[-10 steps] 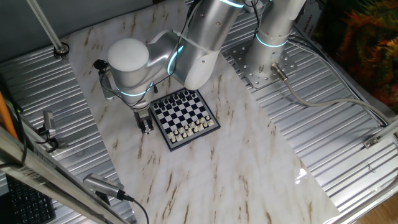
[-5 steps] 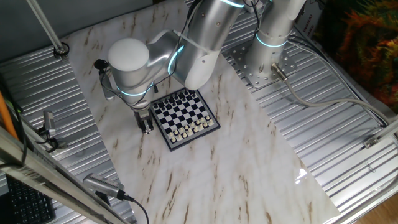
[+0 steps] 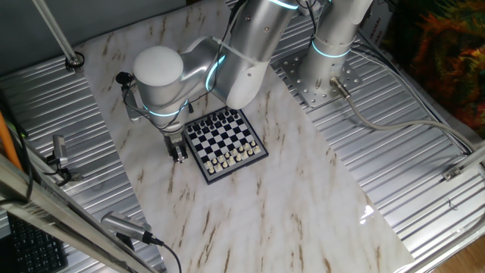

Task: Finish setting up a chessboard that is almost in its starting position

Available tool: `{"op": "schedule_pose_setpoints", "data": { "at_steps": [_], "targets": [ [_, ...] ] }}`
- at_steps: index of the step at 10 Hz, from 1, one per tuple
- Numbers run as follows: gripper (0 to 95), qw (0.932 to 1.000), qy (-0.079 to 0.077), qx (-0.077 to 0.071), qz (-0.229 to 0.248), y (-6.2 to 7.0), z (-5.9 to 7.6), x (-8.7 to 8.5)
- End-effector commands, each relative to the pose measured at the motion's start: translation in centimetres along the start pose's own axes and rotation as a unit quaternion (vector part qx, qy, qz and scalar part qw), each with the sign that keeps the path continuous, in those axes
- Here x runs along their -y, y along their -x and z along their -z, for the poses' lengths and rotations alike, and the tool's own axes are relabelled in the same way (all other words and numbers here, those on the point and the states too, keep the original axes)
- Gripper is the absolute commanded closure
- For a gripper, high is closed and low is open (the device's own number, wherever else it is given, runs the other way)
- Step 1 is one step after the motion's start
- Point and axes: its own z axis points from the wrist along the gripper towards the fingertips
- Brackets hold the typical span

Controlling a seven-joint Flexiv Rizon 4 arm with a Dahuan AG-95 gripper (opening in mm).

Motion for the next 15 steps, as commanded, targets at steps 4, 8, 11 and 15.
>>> {"op": "schedule_pose_setpoints", "data": {
  "at_steps": [4, 8, 11, 15],
  "targets": [
    [76.0, 1.0, -0.001, 0.004, -0.001, 0.03, -0.12, 0.02],
    [76.0, 1.0, -0.001, 0.007, -0.002, 0.01, -0.23, 0.02],
    [76.0, 1.0, -0.001, 0.009, -0.003, -0.01, -0.28, 0.02],
    [76.0, 0.9999, -0.002, 0.014, -0.003, -0.04, -0.4, 0.02]
  ]
}}
